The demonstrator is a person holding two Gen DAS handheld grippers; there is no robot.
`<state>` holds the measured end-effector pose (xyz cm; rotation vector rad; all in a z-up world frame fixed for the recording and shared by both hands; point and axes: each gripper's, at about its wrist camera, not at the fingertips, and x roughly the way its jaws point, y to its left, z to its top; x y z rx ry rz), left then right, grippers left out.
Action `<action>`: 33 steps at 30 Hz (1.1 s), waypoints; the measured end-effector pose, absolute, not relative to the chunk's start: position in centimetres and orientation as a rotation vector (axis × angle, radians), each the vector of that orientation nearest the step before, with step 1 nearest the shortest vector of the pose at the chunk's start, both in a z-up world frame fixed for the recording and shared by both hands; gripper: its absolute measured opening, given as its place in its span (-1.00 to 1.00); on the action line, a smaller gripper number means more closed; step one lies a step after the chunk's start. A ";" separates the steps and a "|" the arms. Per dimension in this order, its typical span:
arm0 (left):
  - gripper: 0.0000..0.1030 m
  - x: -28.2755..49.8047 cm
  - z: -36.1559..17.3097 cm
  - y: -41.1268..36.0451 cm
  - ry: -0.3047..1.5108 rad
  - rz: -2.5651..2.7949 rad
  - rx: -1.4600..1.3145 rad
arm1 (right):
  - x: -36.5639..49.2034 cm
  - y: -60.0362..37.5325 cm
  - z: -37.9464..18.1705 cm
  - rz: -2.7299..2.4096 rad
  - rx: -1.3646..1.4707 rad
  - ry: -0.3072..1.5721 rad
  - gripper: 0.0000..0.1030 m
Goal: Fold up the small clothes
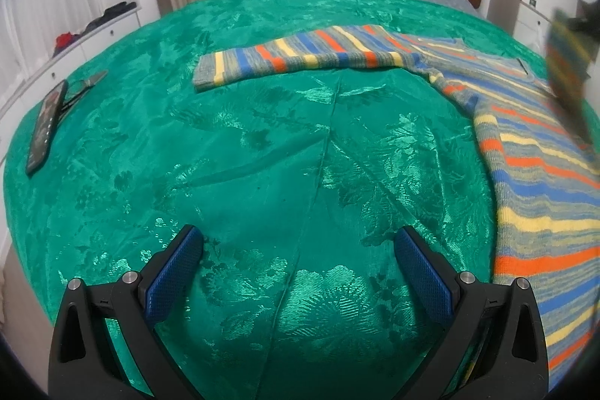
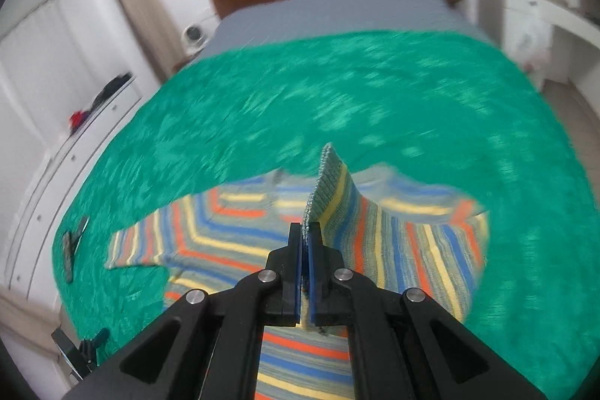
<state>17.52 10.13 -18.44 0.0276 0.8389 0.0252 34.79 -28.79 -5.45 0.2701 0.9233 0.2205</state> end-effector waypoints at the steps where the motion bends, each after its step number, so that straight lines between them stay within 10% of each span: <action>1: 0.99 17.5 -18.5 10.1 0.839 0.025 0.027 | 35.0 -28.2 -6.3 0.246 0.312 0.958 -0.56; 3: 0.99 17.5 -18.5 10.1 0.839 0.025 0.026 | 34.4 -27.7 -8.2 0.329 0.463 0.977 0.41; 33: 0.99 16.8 -19.1 9.4 0.807 0.065 0.056 | 10.4 -44.2 -17.2 -0.181 0.222 0.866 0.41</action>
